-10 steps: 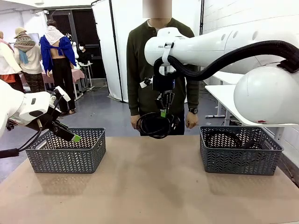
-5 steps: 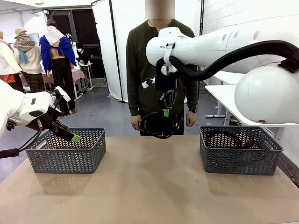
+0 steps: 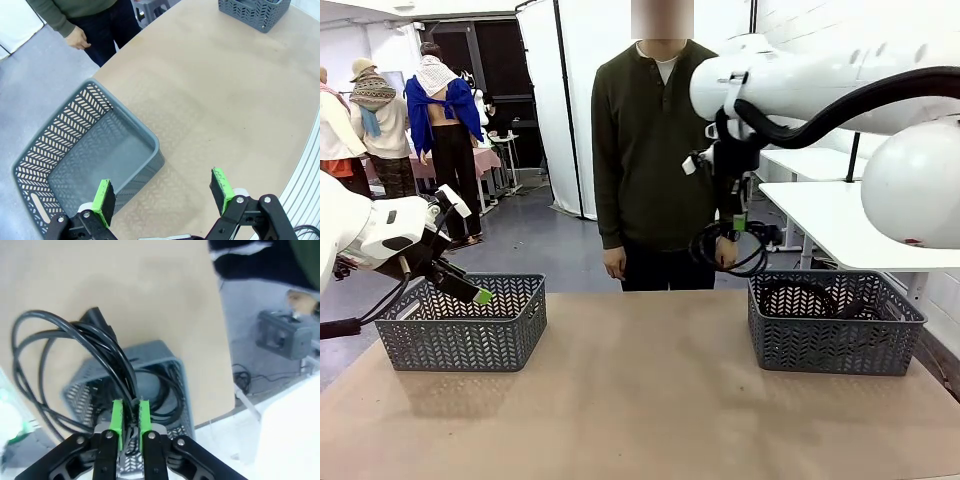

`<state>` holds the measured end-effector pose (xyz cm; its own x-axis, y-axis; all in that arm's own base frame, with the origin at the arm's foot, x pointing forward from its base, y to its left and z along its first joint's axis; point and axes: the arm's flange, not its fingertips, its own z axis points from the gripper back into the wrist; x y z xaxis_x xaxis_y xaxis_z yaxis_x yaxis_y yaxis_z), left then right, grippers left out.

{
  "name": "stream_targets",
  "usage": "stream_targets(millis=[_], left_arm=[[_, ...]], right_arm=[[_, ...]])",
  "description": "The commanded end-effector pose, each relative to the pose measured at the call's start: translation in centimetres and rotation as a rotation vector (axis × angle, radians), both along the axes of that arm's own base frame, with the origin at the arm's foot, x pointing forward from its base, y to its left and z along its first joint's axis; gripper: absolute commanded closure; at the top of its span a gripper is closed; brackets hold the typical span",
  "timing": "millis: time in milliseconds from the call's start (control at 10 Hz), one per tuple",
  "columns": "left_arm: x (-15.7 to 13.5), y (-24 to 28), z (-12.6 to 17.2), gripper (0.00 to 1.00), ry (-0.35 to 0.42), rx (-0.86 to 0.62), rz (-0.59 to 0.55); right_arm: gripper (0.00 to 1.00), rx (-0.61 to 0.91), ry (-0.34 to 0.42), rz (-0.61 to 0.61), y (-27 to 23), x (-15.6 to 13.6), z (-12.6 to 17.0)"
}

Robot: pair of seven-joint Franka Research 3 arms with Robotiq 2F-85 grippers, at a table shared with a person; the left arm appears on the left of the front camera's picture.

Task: Organize the cables according to human instructions.
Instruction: Pick up a bundle of cables and place it in the basket indicated by the human.

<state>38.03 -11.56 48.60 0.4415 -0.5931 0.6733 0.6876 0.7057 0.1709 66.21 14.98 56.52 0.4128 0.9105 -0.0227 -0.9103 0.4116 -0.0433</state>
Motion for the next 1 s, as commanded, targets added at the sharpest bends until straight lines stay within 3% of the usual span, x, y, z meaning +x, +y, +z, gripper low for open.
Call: stream_targets(millis=[0, 500, 900], left_arm=[[0.1, 0.1, -0.1, 0.00, 0.004, -0.013, 0.012], [0.1, 0.1, -0.1, 0.00, 0.004, -0.013, 0.012], [0.1, 0.1, -0.1, 0.00, 0.004, -0.013, 0.012]], right_arm=[[1.00, -0.025, -0.085, 0.035, -3.6, -1.9, -0.9], [1.00, -0.042, -0.098, 0.071, -11.0, -3.1, -3.2], [1.00, -0.019, -0.082, 0.094, -13.7, -3.5, -5.6]])
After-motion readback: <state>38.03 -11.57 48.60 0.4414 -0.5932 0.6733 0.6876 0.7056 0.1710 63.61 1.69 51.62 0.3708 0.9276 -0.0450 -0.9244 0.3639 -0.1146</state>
